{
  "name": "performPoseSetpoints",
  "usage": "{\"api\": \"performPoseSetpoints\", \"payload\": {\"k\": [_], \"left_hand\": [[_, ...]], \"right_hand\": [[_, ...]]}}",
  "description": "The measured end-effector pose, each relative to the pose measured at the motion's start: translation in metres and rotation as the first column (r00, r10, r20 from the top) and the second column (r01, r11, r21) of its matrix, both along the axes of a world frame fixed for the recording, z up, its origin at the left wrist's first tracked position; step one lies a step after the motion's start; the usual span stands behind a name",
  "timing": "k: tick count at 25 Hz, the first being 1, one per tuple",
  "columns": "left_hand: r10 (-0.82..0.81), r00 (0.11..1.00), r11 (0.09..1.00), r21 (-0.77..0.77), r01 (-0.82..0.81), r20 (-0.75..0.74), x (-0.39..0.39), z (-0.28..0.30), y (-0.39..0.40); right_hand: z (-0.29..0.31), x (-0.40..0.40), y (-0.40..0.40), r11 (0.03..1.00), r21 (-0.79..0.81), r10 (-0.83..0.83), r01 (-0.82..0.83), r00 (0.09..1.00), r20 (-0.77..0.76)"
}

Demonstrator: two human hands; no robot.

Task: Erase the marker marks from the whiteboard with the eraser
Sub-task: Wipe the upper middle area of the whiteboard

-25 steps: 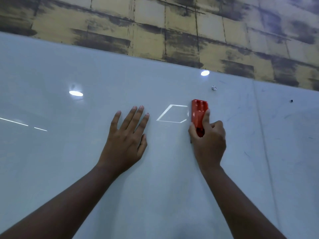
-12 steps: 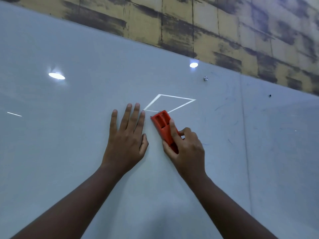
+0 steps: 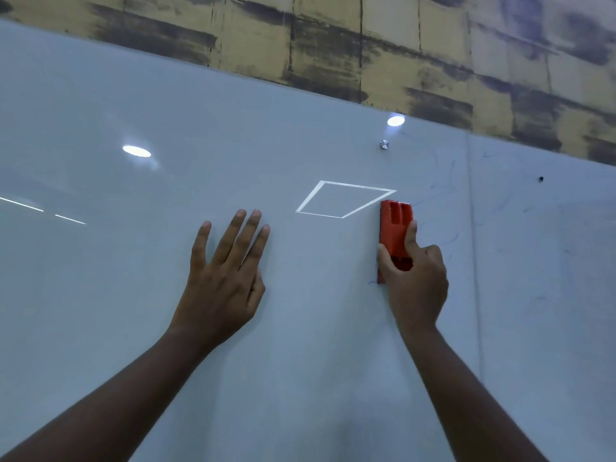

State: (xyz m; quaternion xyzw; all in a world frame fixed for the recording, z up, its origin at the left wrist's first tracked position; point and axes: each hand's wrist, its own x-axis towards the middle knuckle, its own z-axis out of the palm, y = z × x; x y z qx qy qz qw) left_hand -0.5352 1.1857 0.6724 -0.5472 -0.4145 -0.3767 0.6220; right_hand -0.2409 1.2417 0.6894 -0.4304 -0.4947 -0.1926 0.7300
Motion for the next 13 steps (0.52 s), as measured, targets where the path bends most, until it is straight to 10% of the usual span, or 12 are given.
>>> {"api": "performPoseSetpoints", "payload": {"k": [13], "left_hand": [[0.000,0.990,0.999,-0.052,0.008,0.141,0.060,-0.047,0.018]], "right_hand": [[-0.084,-0.023,-0.005,0.975,0.218,-0.091,-0.046,0.812,0.576]]}}
